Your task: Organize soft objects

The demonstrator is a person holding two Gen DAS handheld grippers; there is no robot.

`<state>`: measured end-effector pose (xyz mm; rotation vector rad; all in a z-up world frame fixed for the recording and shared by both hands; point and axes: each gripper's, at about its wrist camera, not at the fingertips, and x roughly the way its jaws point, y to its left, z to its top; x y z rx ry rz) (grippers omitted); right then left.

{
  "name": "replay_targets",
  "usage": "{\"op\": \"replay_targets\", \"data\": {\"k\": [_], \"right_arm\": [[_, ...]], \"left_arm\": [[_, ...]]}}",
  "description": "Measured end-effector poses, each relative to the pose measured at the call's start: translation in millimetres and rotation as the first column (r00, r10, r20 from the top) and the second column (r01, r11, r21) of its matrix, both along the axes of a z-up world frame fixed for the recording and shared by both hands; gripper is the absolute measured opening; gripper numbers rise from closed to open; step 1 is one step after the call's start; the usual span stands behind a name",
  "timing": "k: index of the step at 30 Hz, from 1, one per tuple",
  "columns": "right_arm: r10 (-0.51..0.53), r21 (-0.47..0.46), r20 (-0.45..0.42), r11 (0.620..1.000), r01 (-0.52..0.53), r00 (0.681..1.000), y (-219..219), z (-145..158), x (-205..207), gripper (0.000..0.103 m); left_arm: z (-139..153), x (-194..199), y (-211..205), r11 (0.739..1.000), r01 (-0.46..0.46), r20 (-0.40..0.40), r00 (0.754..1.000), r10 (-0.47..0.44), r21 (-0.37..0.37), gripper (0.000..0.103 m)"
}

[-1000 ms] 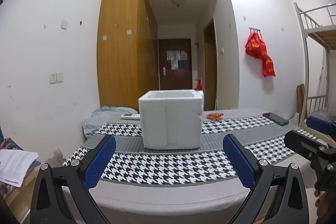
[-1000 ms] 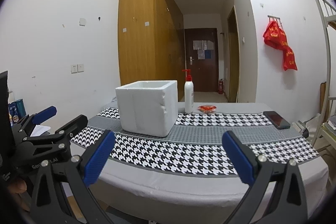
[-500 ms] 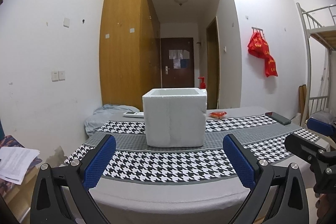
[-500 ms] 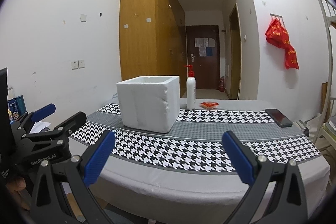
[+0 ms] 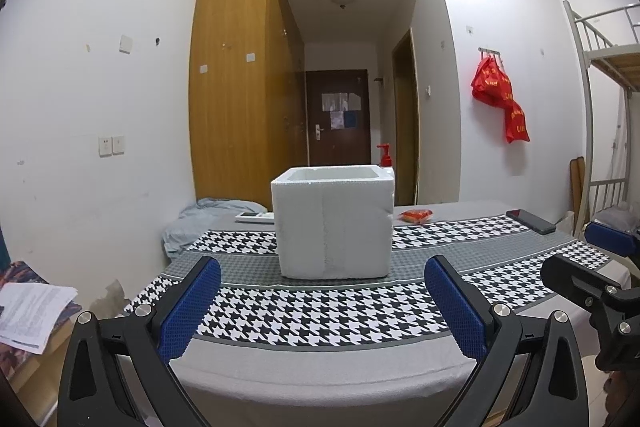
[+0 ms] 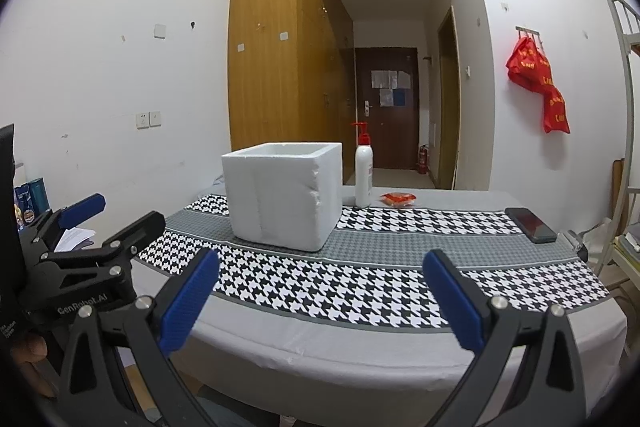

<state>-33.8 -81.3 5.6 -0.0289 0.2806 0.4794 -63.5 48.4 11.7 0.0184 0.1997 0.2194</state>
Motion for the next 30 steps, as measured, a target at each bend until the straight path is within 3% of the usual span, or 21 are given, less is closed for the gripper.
{"op": "replay_targets", "data": {"k": [30], "right_arm": [[0.0, -0.005, -0.001, 1.0, 0.0, 1.0, 1.7, 1.6, 1.3, 0.103]], "left_arm": [[1.2, -4.2, -4.5, 1.0, -0.006, 0.023, 1.0, 0.005, 0.025, 0.102]]}}
